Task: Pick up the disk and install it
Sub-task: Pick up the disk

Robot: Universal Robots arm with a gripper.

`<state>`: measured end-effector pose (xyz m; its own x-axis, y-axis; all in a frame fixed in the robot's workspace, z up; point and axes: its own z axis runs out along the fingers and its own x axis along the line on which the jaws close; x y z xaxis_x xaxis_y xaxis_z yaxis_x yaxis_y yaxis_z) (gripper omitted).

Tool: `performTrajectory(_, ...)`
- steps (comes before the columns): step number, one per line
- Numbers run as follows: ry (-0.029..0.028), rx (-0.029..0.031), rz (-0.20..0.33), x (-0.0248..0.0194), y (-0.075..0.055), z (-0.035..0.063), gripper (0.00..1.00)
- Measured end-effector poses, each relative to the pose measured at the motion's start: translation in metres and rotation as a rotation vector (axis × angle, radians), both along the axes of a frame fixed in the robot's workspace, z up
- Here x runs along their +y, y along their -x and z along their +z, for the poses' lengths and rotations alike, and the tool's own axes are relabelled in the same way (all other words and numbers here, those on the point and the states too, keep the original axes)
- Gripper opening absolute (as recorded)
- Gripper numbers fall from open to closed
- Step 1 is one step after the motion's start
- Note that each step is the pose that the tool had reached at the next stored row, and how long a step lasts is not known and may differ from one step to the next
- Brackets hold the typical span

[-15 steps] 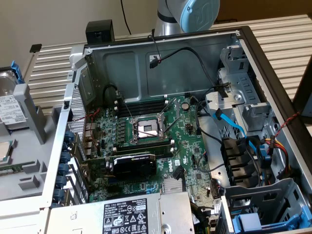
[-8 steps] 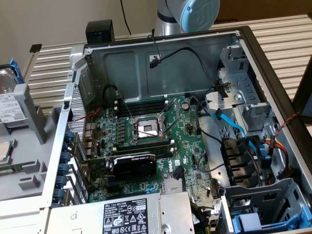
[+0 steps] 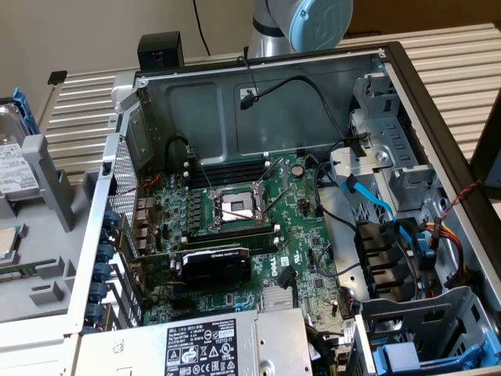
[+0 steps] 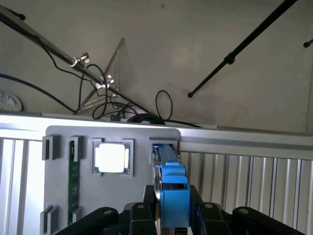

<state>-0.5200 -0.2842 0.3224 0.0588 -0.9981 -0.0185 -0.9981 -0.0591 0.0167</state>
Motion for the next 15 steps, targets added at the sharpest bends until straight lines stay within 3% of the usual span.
performTrajectory(15,0.0003,-0.0018,0.0,0.0,0.0,0.0263,0.37)
